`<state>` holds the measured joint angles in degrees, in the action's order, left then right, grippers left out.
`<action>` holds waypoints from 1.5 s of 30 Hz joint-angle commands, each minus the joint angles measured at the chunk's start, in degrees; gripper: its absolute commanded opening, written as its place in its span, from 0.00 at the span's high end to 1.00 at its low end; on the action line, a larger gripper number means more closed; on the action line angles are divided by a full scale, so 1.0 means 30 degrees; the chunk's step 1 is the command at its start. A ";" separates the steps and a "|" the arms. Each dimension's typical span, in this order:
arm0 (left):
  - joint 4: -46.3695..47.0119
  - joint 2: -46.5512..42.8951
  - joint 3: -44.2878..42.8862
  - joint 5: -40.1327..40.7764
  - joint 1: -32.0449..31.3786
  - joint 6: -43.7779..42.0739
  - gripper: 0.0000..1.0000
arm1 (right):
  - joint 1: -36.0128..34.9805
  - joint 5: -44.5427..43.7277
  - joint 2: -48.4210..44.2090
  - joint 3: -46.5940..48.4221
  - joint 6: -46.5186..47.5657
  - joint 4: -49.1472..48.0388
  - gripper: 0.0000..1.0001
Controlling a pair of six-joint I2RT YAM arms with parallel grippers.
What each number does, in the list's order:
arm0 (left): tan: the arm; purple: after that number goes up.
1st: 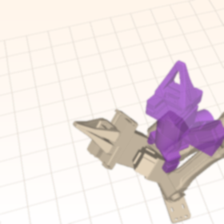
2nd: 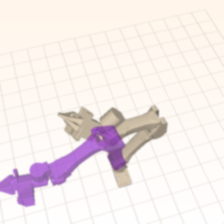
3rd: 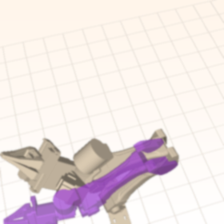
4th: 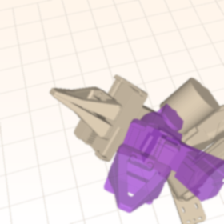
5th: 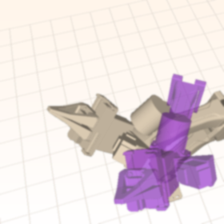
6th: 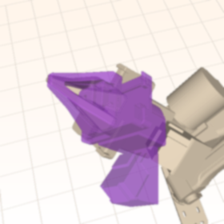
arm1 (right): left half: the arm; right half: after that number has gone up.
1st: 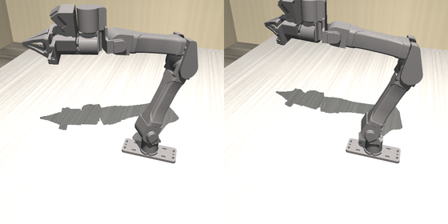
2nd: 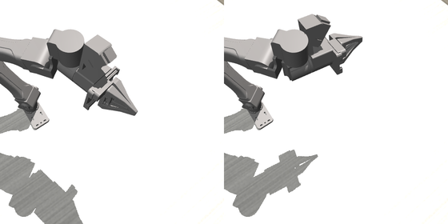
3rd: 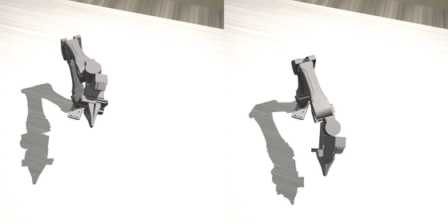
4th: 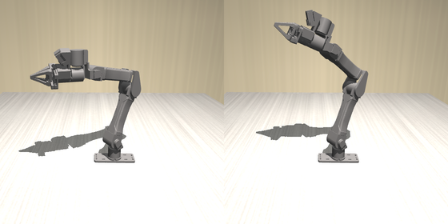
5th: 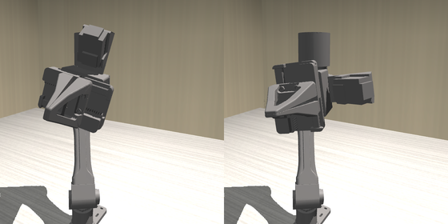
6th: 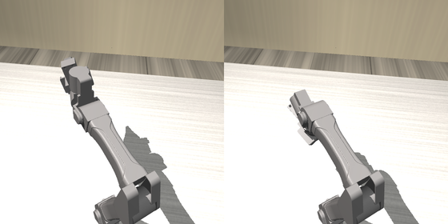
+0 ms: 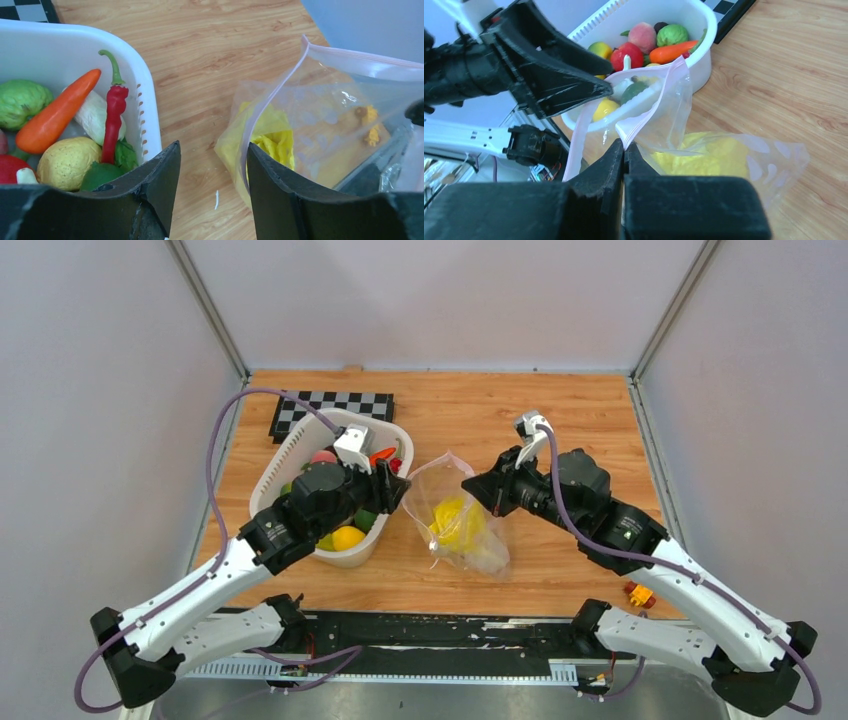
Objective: Place the food in the zip-top bag and seal the zipper
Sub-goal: Adjust the zipper food storage bag at the center of the board.
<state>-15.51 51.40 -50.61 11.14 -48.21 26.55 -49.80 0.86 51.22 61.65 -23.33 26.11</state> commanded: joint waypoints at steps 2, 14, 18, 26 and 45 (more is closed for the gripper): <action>-0.0504 -0.1201 -0.0204 -0.0047 0.0095 -0.0433 0.41 | 0.0002 -0.1399 -0.1026 -0.1036 -0.1773 -0.3370 1.00; 0.1141 -0.0287 -0.0087 -0.2913 0.0105 0.0764 0.27 | 0.0018 -0.1185 -0.1778 -0.1473 -0.2118 -0.3822 1.00; -0.0094 0.0280 -0.0773 -0.4414 0.0102 0.0374 0.35 | -0.0001 -0.1148 -0.1565 -0.1278 -0.2123 -0.3521 1.00; -0.0105 0.0914 -0.2639 -0.8233 0.0022 0.0440 0.99 | 0.0004 0.1618 -0.2677 -0.0690 -0.2426 -0.4049 1.00; -0.1537 0.6703 -0.4159 -0.5161 0.0629 0.0217 1.00 | 0.4470 -0.2051 0.2764 0.0679 -0.0965 0.3312 1.00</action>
<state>-20.43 71.33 -61.98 -5.98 -47.07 27.53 -38.41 -8.60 59.86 62.54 -27.68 31.75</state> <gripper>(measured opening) 0.008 0.015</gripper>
